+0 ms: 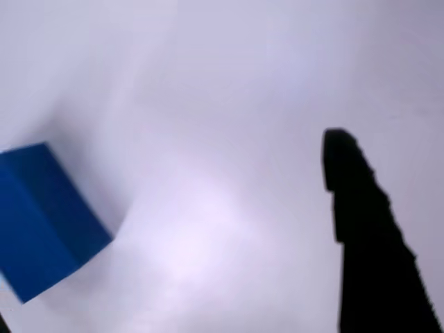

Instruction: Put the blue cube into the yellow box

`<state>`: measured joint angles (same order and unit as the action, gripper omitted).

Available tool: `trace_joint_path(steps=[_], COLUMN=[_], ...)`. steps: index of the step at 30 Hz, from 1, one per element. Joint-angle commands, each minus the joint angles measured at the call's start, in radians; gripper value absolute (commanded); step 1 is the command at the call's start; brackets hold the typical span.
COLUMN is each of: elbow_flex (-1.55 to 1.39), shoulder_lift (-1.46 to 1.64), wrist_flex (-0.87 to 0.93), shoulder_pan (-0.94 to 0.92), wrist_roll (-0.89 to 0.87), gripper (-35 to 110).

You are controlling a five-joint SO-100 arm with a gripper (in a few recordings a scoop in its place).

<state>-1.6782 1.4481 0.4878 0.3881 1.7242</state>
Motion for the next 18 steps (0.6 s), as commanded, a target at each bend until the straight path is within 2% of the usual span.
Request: trace_joint_path(steps=[1, 18], elbow_flex=[-0.012, -0.101], shoulder_lift=[0.087, 0.014], wrist_flex=[-0.046, -0.158], shoulder_pan=[0.063, 0.190], wrist_roll=[0.005, -0.057], gripper=[58, 58])
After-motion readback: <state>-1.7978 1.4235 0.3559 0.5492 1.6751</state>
